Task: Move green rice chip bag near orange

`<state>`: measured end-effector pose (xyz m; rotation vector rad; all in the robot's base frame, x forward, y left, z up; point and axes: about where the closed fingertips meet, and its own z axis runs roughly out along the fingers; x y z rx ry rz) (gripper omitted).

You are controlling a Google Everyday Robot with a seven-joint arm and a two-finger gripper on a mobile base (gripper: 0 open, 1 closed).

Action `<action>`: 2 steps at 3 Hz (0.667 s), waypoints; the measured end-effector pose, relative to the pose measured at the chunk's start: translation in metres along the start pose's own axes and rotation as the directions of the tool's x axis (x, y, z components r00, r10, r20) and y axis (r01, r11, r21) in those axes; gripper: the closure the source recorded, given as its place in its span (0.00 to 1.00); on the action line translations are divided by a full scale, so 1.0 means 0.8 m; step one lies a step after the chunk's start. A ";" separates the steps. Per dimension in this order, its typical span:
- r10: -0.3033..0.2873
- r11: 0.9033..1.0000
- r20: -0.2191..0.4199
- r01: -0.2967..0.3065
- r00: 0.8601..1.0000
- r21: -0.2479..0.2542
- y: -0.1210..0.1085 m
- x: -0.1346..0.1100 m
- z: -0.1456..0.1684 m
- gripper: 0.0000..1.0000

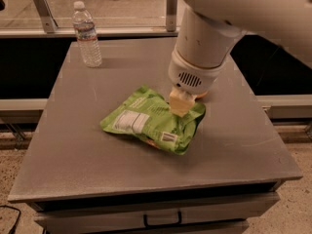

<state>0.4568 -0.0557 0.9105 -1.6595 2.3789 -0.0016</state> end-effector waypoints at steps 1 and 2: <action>0.065 0.998 -0.024 -0.065 0.998 0.022 -0.033 0.028 0.012 1.00; 0.117 0.993 -0.037 -0.115 0.992 0.039 -0.056 0.050 0.019 1.00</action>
Offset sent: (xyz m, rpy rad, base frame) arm 0.0401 -0.0654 -0.0243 -0.0375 0.0077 -0.1595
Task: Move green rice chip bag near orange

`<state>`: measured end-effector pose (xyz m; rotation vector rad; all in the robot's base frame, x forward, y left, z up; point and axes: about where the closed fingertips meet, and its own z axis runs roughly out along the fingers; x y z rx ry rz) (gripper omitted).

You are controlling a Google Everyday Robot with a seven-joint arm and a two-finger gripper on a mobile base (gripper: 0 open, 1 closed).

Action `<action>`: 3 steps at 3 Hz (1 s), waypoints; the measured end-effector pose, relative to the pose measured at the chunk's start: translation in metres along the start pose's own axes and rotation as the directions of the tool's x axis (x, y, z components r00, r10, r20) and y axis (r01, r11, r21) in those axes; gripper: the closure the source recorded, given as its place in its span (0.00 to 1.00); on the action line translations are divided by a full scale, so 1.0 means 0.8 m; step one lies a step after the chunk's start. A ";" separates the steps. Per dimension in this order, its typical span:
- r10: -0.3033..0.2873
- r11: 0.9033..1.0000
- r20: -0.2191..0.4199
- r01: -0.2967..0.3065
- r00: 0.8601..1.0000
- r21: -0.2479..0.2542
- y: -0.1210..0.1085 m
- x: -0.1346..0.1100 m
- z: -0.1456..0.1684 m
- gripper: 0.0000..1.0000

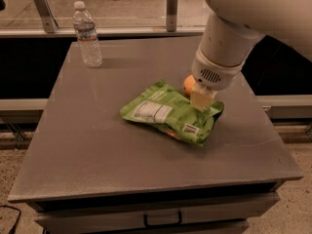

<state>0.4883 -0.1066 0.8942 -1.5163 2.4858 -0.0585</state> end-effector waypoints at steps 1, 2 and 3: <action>0.033 0.999 -0.003 -0.033 0.999 0.013 -0.015 0.012 0.002 1.00; 0.047 0.999 -0.015 -0.047 0.999 0.008 -0.027 0.024 0.008 0.75; 0.033 0.999 -0.018 -0.033 0.999 -0.020 -0.027 0.029 0.016 0.44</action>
Offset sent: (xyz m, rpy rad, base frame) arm 0.0183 -0.0401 -0.0073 -0.0157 0.0019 -0.0784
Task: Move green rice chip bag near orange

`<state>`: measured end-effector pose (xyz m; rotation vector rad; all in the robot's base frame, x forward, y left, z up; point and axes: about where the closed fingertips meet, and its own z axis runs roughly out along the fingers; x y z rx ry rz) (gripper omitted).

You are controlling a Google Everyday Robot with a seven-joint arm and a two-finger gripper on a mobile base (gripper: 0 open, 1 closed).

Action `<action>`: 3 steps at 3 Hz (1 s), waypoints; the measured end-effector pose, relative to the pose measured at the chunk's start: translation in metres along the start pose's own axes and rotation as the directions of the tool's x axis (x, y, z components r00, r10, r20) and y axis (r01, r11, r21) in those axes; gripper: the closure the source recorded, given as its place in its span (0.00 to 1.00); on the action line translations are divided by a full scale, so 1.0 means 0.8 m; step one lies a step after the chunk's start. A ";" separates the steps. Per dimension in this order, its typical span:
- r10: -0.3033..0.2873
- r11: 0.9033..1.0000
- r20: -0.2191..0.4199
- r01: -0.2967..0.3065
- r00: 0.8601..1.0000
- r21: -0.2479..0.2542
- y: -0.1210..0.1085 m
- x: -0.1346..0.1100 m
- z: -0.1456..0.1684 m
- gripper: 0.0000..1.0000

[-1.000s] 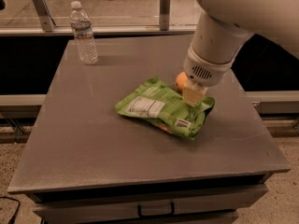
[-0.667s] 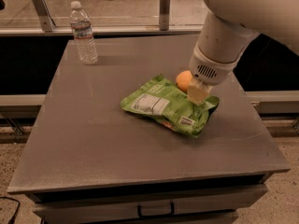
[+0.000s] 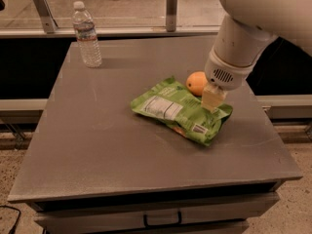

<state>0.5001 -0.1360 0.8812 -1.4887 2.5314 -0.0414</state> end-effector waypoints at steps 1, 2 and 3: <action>-0.021 0.999 0.002 0.021 1.000 -0.031 0.003 0.001 0.007 0.13; -0.020 0.999 0.003 0.020 1.000 -0.027 0.003 0.001 0.006 0.00; -0.020 0.999 0.003 0.020 1.000 -0.027 0.003 0.001 0.006 0.00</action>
Offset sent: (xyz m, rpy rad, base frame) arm -0.0012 0.0003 -0.0049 0.0103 0.0208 0.0212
